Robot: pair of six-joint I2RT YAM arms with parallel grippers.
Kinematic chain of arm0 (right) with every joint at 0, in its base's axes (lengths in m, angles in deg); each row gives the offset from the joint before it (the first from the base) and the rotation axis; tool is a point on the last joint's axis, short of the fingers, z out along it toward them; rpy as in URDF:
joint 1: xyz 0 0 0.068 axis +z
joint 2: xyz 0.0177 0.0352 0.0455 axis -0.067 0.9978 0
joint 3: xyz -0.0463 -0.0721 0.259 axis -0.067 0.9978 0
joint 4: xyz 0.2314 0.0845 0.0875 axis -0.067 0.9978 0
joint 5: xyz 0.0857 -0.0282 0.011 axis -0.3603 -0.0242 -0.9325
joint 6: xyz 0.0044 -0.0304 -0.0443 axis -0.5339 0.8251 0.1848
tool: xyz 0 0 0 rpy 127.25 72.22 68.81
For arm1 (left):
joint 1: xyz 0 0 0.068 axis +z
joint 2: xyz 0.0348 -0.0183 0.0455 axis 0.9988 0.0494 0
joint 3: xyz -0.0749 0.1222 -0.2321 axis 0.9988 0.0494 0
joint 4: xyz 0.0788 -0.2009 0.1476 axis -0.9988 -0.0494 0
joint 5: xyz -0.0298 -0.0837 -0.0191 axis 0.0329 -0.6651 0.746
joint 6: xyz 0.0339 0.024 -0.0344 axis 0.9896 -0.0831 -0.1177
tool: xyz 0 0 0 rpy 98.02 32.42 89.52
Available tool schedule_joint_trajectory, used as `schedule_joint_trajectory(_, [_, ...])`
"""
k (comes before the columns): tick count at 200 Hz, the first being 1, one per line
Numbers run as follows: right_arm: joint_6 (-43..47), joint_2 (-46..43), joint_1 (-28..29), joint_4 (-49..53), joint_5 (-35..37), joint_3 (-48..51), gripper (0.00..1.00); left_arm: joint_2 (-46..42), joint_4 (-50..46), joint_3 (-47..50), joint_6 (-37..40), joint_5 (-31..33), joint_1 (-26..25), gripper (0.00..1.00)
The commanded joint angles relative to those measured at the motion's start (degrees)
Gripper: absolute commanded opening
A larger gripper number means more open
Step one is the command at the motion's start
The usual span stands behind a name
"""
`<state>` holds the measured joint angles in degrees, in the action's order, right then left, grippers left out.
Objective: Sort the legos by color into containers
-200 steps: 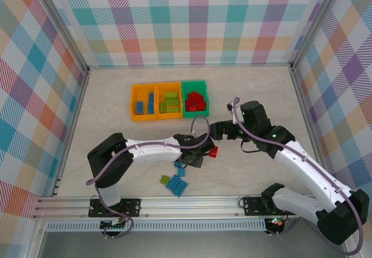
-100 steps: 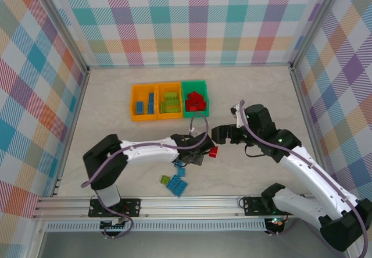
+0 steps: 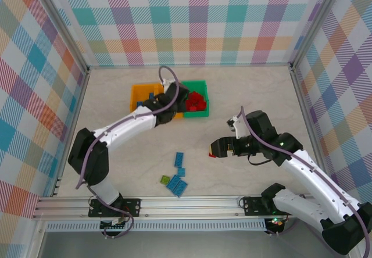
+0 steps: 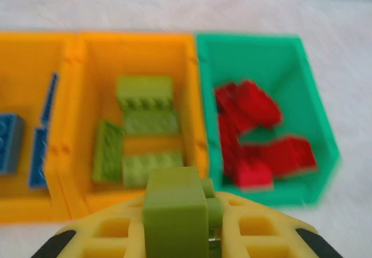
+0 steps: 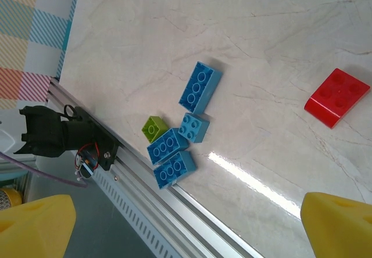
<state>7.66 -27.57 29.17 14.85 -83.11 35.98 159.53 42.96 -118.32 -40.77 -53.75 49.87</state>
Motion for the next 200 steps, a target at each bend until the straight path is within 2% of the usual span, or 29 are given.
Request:
schedule_joint_trajectory(1, [-0.03,-0.18,0.12,-0.03,-0.45,0.39,1.00,7.06,2.00,-4.98,1.18,-1.02,4.38,0.17])
schedule_joint_trajectory(23, [0.11,1.30,0.12,0.06,-0.09,-0.12,1.00,14.03,1.13,-11.40,1.28,-3.96,7.19,0.24])
schedule_joint_trajectory(39, [-0.19,1.51,0.12,-0.33,0.04,-0.21,1.00,16.26,1.58,-13.57,1.66,-4.26,7.76,0.42])
schedule_joint_trajectory(48, [-0.57,1.21,0.12,-0.87,0.16,0.03,1.00,16.76,1.28,-14.53,1.41,-4.40,8.07,0.47])
schedule_joint_trajectory(82, [-1.20,1.98,0.12,-3.00,1.00,0.34,1.00,13.76,0.40,-13.80,0.78,-7.23,8.38,0.49])
schedule_joint_trajectory(117, [-1.82,4.02,0.08,-7.72,1.25,0.47,1.00,1.92,0.49,-4.16,-2.48,-13.17,7.67,0.49])
schedule_joint_trajectory(143, [-3.57,4.49,0.12,-12.51,5.18,1.31,1.00,-7.62,-2.57,3.78,-3.46,-13.10,3.49,0.49])
schedule_joint_trajectory(174, [-5.43,3.70,0.12,-16.46,12.61,2.63,1.00,-16.14,-7.72,10.68,-4.49,-11.27,-4.80,0.50])
schedule_joint_trajectory(200, [-6.22,3.81,-0.06,-20.00,11.56,3.81,1.00,-19.89,-14.40,15.07,-8.90,-8.32,-11.16,0.56])
